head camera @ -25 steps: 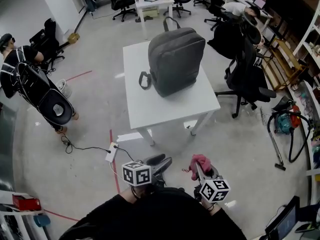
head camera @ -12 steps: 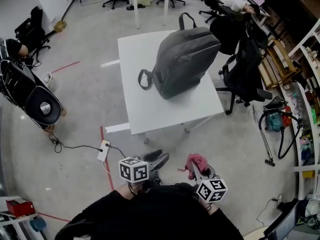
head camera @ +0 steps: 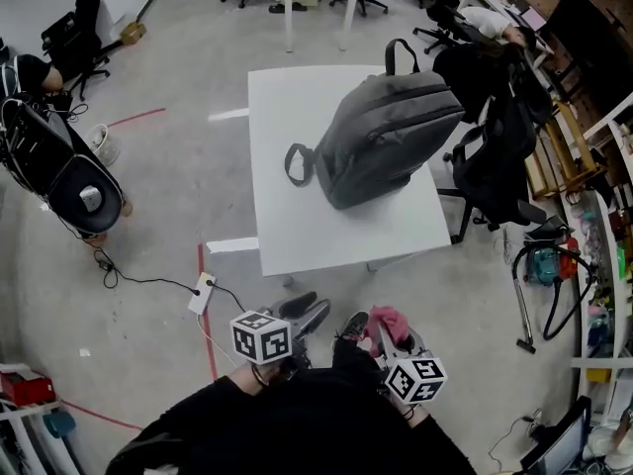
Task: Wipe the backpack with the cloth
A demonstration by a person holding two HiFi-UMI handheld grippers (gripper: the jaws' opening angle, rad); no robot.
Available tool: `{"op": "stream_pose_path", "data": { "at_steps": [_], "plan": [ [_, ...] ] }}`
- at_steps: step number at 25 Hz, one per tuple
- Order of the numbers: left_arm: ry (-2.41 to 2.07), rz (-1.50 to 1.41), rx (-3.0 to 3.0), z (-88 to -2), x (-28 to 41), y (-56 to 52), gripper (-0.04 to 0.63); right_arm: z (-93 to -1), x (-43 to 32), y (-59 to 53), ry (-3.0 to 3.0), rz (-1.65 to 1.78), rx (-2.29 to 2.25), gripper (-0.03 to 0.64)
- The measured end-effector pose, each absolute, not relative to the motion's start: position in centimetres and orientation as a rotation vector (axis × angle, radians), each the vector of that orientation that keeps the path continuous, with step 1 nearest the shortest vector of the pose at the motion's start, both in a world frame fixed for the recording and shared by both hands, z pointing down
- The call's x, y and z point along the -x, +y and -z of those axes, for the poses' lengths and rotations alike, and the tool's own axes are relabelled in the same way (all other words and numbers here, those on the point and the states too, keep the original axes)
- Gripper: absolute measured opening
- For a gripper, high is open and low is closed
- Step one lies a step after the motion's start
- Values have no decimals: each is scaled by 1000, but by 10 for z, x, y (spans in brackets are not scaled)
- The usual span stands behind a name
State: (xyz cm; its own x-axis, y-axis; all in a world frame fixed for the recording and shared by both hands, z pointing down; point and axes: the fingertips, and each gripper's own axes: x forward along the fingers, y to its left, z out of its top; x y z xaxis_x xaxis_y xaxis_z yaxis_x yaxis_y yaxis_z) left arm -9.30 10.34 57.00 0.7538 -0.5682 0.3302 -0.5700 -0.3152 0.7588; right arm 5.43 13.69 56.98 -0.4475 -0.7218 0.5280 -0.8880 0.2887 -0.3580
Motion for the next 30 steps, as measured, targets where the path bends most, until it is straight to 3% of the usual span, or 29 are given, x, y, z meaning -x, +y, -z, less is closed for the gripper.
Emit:
{"op": "stream_pose_path", "data": {
  "at_steps": [6,23,30],
  "plan": [
    [-1058,35,-1936,-555,104,68,183,-561,-51,70,-2437,-875,-1290,92],
    [-1243,-15,-2024,-523,-1,-18,181,-575,-149,-43,-2512,-1072,-1199,92],
    [-1302,-61,-2084,-519,-1,-59,181,-571,-164,-80,-2539,-1023,-1249,92]
  ]
}}
